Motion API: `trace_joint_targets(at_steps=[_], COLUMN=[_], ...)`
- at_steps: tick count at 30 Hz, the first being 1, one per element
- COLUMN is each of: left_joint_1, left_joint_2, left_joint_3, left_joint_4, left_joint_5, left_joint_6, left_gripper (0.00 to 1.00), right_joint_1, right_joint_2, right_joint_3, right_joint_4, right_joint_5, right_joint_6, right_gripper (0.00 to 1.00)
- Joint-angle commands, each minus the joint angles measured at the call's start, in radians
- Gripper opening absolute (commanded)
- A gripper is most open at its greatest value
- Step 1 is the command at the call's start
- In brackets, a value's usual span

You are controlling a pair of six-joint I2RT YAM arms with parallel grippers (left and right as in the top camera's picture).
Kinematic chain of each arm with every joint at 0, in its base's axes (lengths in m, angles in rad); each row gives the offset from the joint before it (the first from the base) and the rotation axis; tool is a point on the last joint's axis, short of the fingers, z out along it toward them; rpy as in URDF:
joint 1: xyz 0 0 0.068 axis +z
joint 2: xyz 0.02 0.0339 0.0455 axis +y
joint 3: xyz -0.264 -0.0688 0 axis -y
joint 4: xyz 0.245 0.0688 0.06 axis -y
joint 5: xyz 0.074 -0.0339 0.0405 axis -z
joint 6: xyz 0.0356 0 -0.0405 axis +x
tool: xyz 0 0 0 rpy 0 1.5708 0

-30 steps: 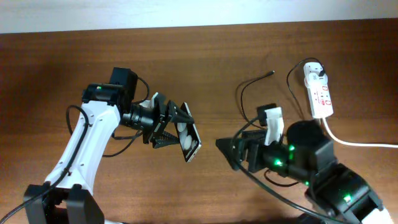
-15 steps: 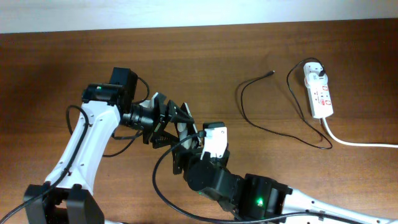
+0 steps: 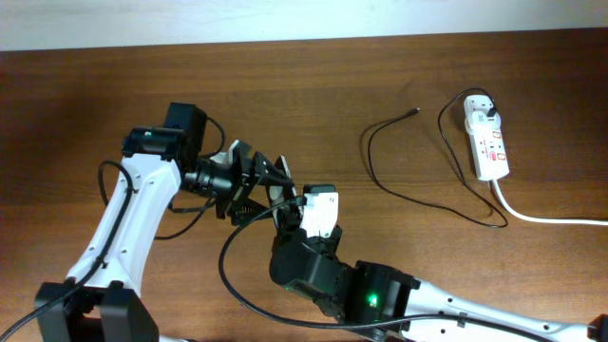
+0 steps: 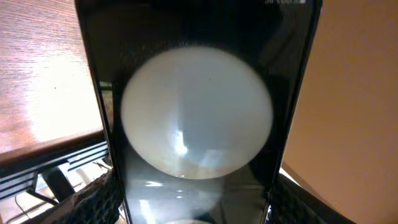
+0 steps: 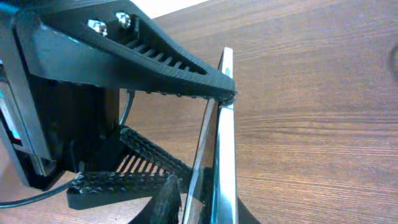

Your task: Plug charger to phone and switch on socket

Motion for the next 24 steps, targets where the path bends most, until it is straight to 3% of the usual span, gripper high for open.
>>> trace_joint_targets(at_steps=[1,3,5,11,14,18,24], left_joint_1=[-0.011,-0.011,-0.011,0.037,0.077,0.11,0.11], left_joint_2=[-0.004,-0.004,-0.004,-0.078,-0.264,-0.576,-0.859], left_joint_3=[0.005,0.005,0.005,0.035,0.056,0.056,0.056], left_joint_4=[-0.003,-0.003,-0.003,-0.003,-0.02,-0.087,-0.187], left_joint_5=[0.037,0.037,0.037,0.07,-0.116,-0.573,-0.98], left_joint_6=[0.019,0.019,0.019,0.095,0.164,0.165,0.165], left_gripper=[0.64,0.68,0.99,0.99,0.99,0.99,0.99], right_joint_1=[0.008,0.008,0.008,0.008,0.008,0.008,0.007], right_joint_2=[0.002,-0.002,-0.024,-0.151,-0.213,-0.276,-0.27], right_joint_3=[0.015,0.015,0.015,0.015,0.015,0.014,0.014], right_joint_4=[0.024,0.024,0.019,-0.067,-0.072,-0.154,-0.173], right_joint_5=[-0.042,-0.045,-0.044,-0.032,-0.033,-0.032,0.013], right_joint_6=[-0.018,-0.018,-0.018,-0.018,0.007,0.197,0.199], right_gripper=[0.15,0.12,0.12,0.04,0.04,0.04,0.04])
